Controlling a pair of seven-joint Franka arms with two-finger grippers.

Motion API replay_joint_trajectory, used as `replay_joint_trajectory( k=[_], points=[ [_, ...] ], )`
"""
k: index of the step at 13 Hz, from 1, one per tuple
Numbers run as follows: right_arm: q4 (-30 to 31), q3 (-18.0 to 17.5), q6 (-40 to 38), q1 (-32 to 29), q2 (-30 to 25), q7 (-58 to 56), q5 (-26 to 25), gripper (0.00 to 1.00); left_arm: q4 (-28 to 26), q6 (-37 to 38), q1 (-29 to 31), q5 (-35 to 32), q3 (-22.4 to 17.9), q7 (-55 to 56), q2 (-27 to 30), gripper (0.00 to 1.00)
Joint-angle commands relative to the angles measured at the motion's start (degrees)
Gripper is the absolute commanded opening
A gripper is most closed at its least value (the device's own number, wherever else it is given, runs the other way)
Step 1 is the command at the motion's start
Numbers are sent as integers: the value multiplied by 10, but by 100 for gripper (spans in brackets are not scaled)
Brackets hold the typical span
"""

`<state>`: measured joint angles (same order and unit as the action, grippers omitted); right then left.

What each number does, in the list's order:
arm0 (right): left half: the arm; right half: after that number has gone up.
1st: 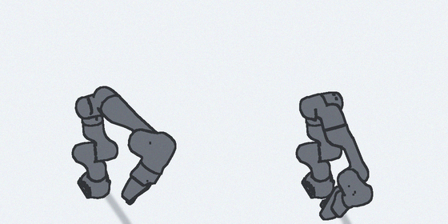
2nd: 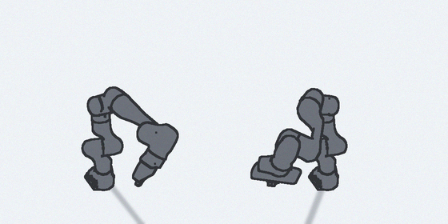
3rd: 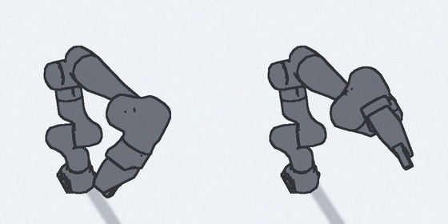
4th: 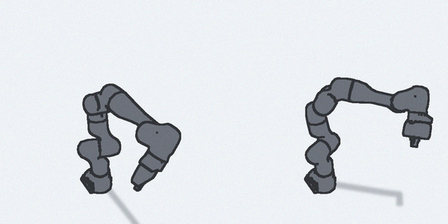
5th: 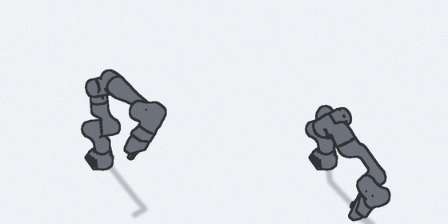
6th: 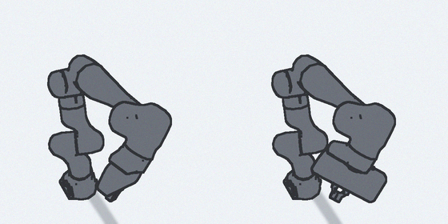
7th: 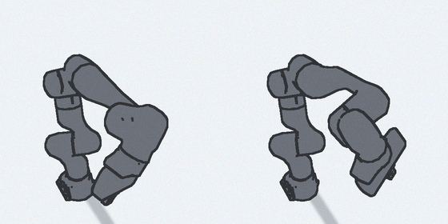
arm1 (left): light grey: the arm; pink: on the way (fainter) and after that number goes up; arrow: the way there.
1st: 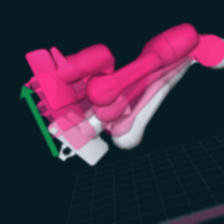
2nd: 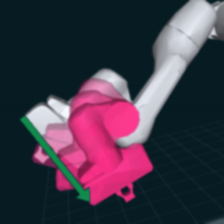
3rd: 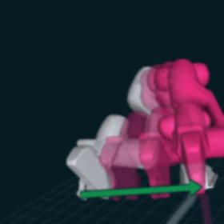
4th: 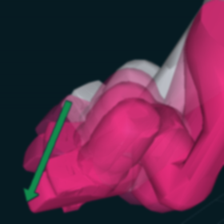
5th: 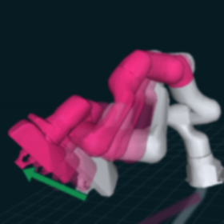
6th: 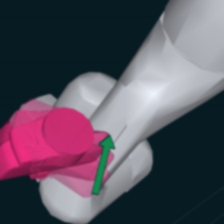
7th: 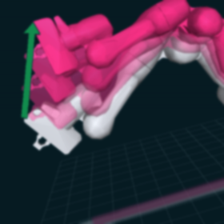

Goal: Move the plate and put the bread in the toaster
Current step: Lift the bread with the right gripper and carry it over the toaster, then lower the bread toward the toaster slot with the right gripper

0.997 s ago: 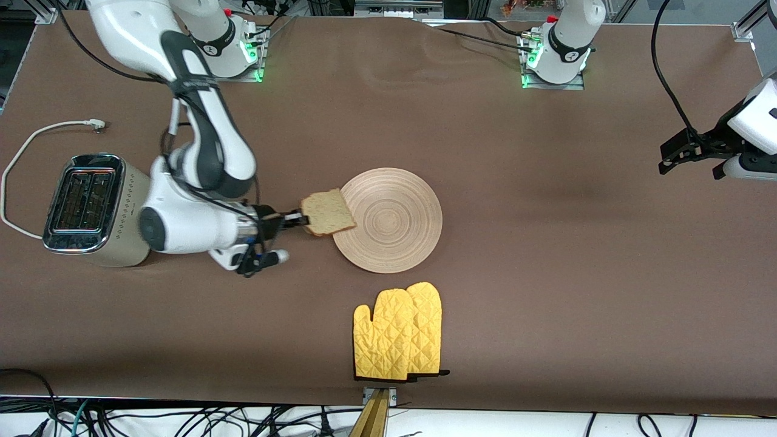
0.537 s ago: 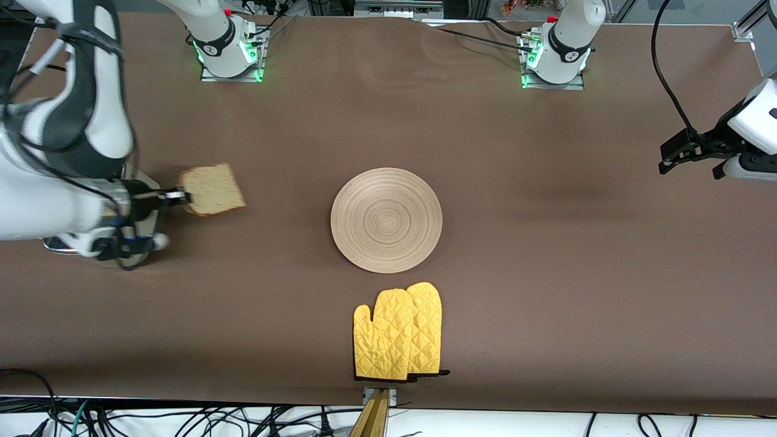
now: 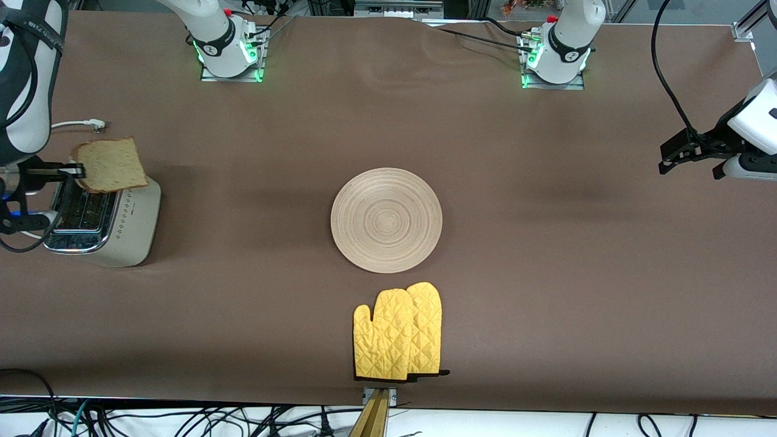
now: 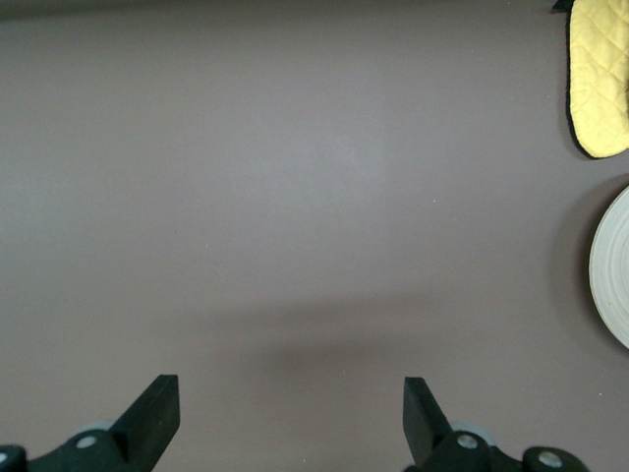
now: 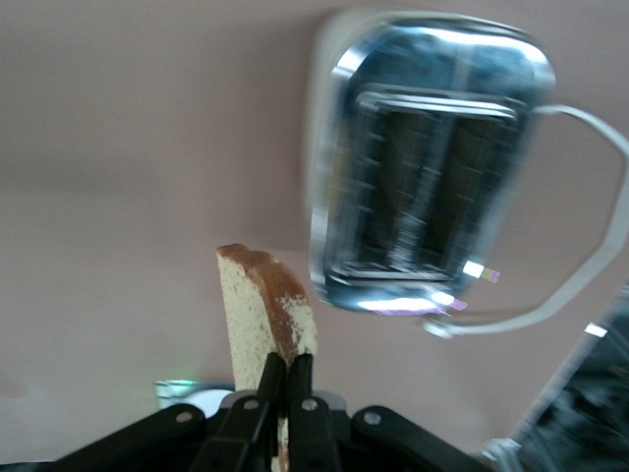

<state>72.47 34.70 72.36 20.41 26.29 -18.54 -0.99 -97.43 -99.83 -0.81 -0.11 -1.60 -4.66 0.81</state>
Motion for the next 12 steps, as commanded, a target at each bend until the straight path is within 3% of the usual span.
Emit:
replay_joint_trajectory(
  k=[1, 6, 12],
  points=[
    [-4, 37, -6, 5, -8, -26, -37, 0, 2, 7, -10, -12, -7, 10, 2, 100],
    [-3, 56, 65, -3, 0, -30, -97, 0, 2, 7, -10, -13, -7, 10, 3, 100],
    [-1, 56, 113, -18, 28, 28, -99, 0, 2, 8, -10, -13, -8, 9, 2, 100]
  ],
)
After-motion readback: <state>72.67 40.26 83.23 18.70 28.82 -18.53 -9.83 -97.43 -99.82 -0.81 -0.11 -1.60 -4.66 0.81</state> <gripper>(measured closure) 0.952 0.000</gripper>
